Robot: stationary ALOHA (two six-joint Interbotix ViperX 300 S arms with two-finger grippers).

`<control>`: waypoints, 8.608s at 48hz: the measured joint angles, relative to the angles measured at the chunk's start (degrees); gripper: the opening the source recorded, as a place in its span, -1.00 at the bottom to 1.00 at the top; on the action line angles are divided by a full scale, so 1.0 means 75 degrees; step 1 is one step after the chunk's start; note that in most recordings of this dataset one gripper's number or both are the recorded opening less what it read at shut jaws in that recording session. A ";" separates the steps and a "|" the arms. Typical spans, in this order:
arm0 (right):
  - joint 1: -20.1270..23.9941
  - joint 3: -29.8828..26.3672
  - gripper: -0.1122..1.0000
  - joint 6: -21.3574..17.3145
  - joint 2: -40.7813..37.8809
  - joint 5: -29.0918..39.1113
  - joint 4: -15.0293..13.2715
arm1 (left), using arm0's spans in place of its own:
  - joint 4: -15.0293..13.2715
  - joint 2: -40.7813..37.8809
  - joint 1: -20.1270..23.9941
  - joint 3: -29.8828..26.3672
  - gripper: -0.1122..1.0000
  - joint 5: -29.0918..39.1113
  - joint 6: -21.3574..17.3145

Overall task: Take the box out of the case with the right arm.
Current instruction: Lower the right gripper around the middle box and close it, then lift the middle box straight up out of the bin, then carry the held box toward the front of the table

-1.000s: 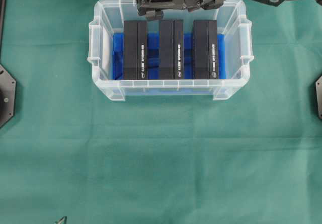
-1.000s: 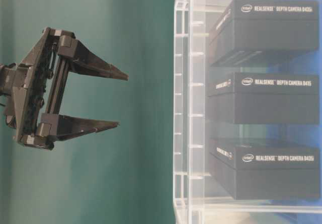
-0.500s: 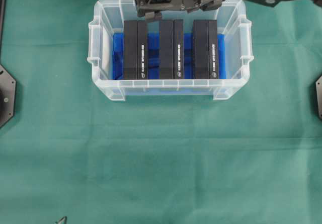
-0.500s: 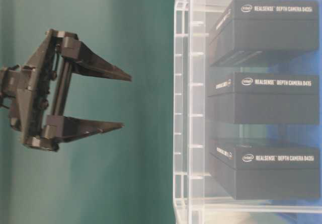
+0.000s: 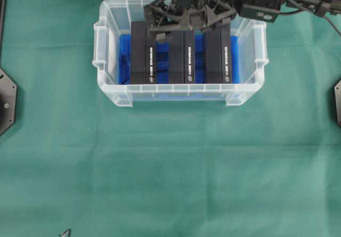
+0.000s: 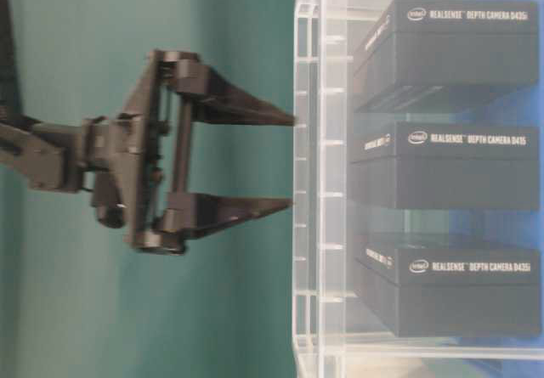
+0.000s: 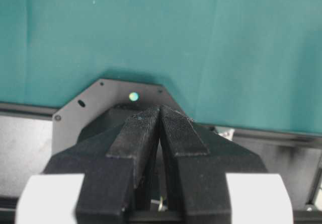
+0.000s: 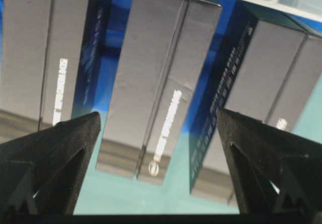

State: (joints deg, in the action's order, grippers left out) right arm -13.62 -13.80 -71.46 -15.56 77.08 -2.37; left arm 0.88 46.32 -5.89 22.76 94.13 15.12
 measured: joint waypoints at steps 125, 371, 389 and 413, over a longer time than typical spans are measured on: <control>0.0281 -0.0164 0.39 -0.1125 -0.0070 0.0246 -0.0047 | 0.0000 -0.0012 0.0012 0.0000 -0.80 0.0012 -0.0012; 0.4406 -0.1992 0.39 -0.4828 -0.0316 0.2367 -0.0961 | 0.0000 -0.0082 0.0000 0.0012 -0.80 0.0012 0.0023; 0.4383 0.0094 0.39 -0.5473 -0.0340 0.0258 -0.0715 | 0.0000 -0.0082 0.0000 0.0000 -0.80 0.0012 0.0023; 0.4359 0.1992 0.39 -0.5930 -0.0504 -0.2297 -0.0492 | 0.0000 -0.0094 0.0000 0.0000 -0.80 0.0012 0.0047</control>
State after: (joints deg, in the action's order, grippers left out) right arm 19.07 1.14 -115.93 -19.34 59.85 -6.06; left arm 0.88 45.62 -5.89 22.76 94.22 15.47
